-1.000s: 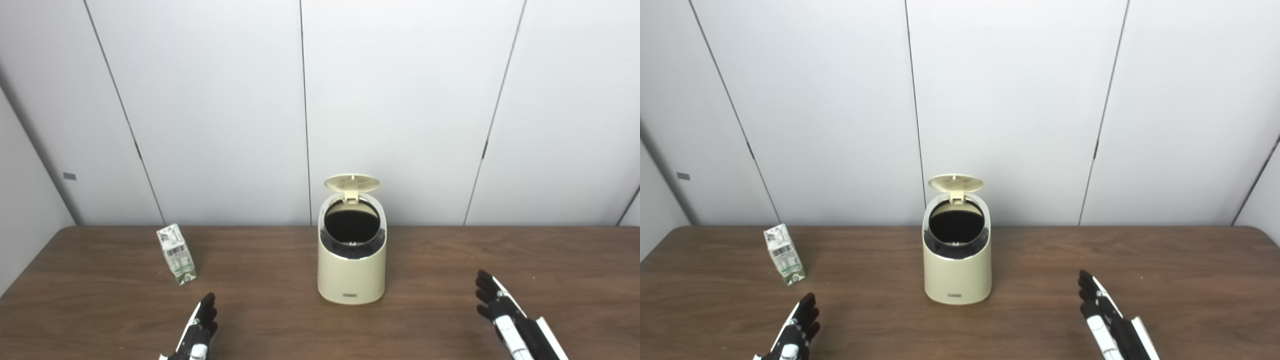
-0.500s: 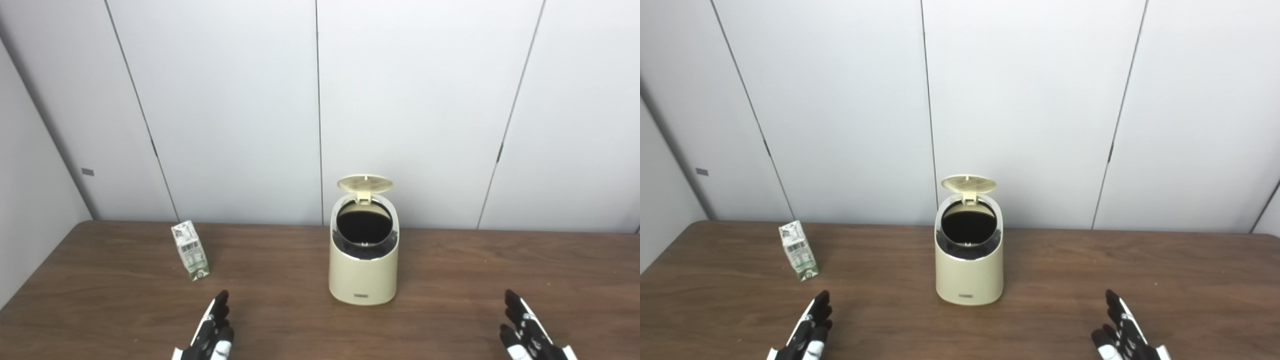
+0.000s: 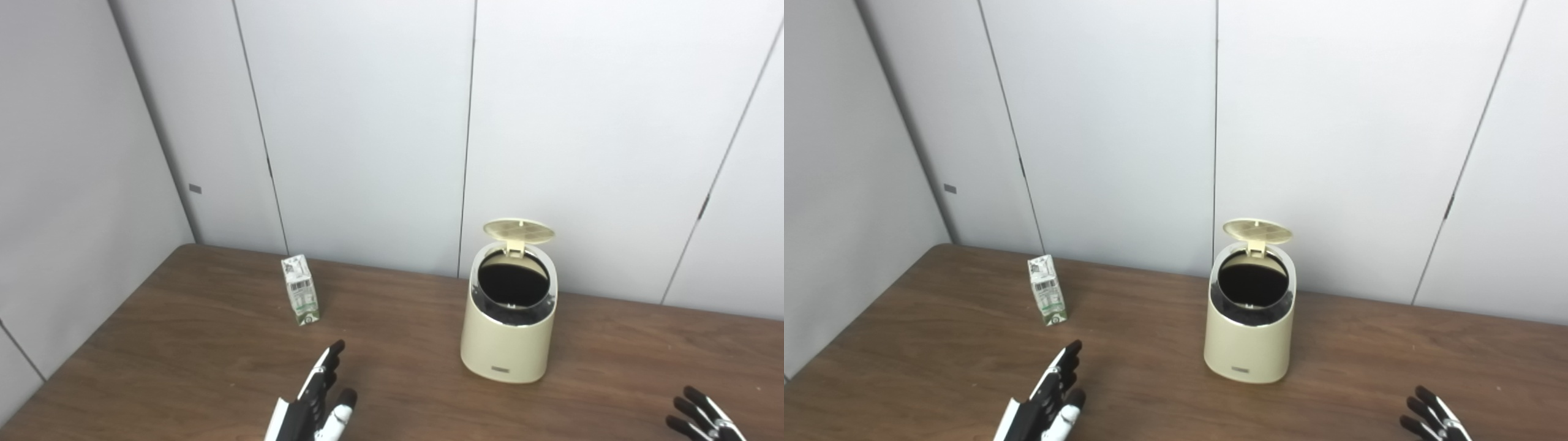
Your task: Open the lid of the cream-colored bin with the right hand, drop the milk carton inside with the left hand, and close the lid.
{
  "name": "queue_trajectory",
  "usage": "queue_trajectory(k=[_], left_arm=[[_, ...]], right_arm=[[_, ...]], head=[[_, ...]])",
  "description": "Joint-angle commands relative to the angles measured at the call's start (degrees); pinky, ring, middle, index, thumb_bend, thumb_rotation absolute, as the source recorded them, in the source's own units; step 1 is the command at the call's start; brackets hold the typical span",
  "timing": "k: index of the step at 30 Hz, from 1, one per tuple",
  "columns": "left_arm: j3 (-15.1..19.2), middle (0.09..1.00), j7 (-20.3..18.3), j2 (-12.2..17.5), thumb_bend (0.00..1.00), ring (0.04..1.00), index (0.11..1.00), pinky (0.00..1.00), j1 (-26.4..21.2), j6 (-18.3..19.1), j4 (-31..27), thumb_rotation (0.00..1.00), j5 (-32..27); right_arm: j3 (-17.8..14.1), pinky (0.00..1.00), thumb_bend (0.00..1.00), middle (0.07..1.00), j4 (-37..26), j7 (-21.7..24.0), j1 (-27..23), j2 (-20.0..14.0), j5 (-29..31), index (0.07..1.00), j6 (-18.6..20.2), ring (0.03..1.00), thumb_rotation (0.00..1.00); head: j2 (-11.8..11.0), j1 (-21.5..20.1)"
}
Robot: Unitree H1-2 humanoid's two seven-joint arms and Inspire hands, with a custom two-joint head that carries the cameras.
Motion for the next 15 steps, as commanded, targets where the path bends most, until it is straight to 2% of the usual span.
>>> queue_trajectory(k=[1,3,5,10,11,13,15], left_arm=[[-1.2,1.0,1.1,-2.2,0.59,1.0,0.993,1.0,1.2,0.3,1.4,0.67,0.9],[-1.4,1.0,1.3,-2.5,0.59,1.0,0.997,1.0,1.1,0.9,0.9,0.67,1.3],[-1.5,1.0,1.8,-2.5,0.6,1.0,0.998,1.0,1.0,1.0,0.6,0.62,2.3],[-0.5,0.972,4.0,-2.8,0.66,0.946,0.991,0.9,0.0,-0.3,-0.7,0.27,4.3],[0.0,0.96,5.1,-3.0,0.68,0.932,0.983,0.89,-0.1,0.3,-1.3,0.25,6.0],[1.3,0.925,7.1,-2.8,0.73,0.901,0.955,0.94,-0.8,2.5,-3.2,0.26,9.1],[2.8,0.913,8.2,-2.1,0.76,0.892,0.944,0.91,-1.9,4.4,-5.0,0.23,10.3]], right_arm=[[-0.7,0.66,0.69,0.856,-2.3,0.0,-1.2,-0.7,1.4,0.861,-0.9,0.803,0.82],[-1.1,0.65,0.71,0.848,-2.5,0.2,-1.2,-0.7,2.6,0.852,0.0,0.793,0.82],[-1.4,0.65,0.74,0.839,-2.5,0.2,-1.3,-0.6,3.3,0.839,0.9,0.783,0.81],[-1.6,0.62,0.81,0.817,-2.5,0.2,-1.4,-0.6,4.0,0.814,1.9,0.771,0.81],[-1.6,0.62,0.82,0.815,-2.6,0.3,-1.3,-0.6,4.4,0.812,2.1,0.768,0.8],[-1.7,0.61,0.83,0.813,-2.7,0.3,-1.2,-0.7,4.6,0.811,2.3,0.763,0.81],[-1.8,0.61,0.82,0.808,-2.5,0.4,-1.2,-0.7,5.0,0.807,2.4,0.76,0.8]], head=[[0.4,0.5],[1.1,1.1],[1.7,1.3],[2.1,1.3],[2.0,1.3],[1.9,1.2],[1.4,0.8]])
